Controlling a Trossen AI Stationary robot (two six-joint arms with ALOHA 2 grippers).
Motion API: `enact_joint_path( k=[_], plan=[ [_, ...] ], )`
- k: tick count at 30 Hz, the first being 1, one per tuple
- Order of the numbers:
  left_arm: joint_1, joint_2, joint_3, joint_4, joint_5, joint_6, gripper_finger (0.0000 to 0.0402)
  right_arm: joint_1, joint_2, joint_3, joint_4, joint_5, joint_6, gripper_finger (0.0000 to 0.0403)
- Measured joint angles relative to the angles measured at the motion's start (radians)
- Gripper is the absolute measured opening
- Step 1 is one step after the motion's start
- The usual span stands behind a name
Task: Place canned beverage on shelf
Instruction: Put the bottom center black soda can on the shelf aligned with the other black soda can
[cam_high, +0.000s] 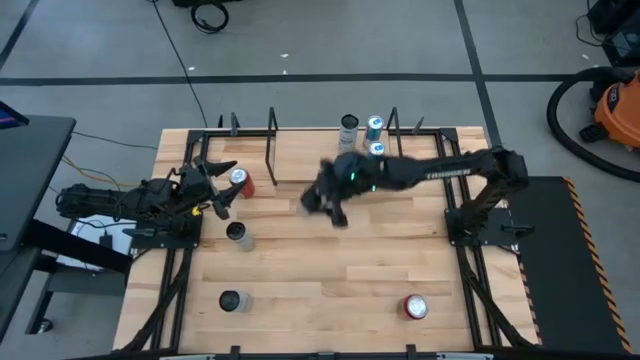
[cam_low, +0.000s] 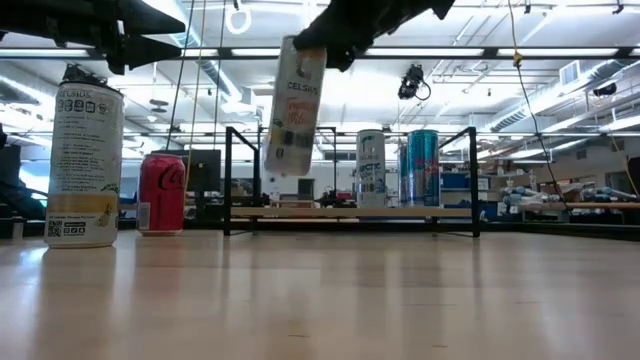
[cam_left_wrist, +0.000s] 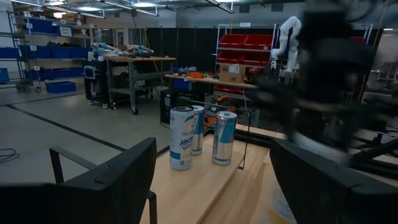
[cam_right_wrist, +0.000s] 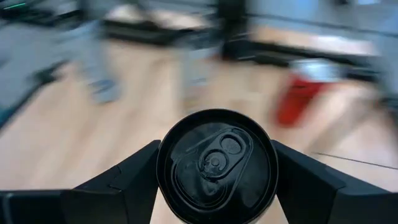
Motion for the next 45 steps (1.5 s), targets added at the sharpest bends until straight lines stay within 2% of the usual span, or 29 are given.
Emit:
enact_joint_path(
  k=[2, 8, 15, 18, 23, 37, 45],
  plan=[
    [0.0, 0.0, 0.0, 0.0, 0.0, 0.0, 0.0316, -0.051, -0.022, 0.0, 0.022, 0.041, 0.0, 0.0271],
    [0.0, 0.0, 0.0, 0.001, 0.0, 0.001, 0.0316, -0.192, -0.062, 0.005, 0.106, 0.038, 0.017, 0.0271],
    [0.0, 0.0, 0.0, 0.004, 0.0, 0.002, 0.0316, -0.32, -0.02, 0.173, -0.002, 0.038, -0.004, 0.0272],
    [0.0, 0.0, 0.001, 0.004, 0.0, 0.002, 0.0316, -0.372, -0.006, 0.242, -0.064, 0.006, 0.004, 0.0272],
    [0.0, 0.0, 0.001, 0.005, 0.0, 0.025, 0.0316, -0.434, -0.009, 0.261, -0.118, -0.064, 0.033, 0.0272],
    [0.0, 0.0, 0.001, 0.022, 0.0, 0.026, 0.0316, -0.474, 0.139, 0.261, -0.146, -0.135, 0.056, 0.0272],
    [0.0, 0.0, 0.001, 0.024, 0.0, 0.047, 0.0316, -0.499, 0.18, 0.261, -0.179, -0.131, 0.053, 0.0272]
  ],
)
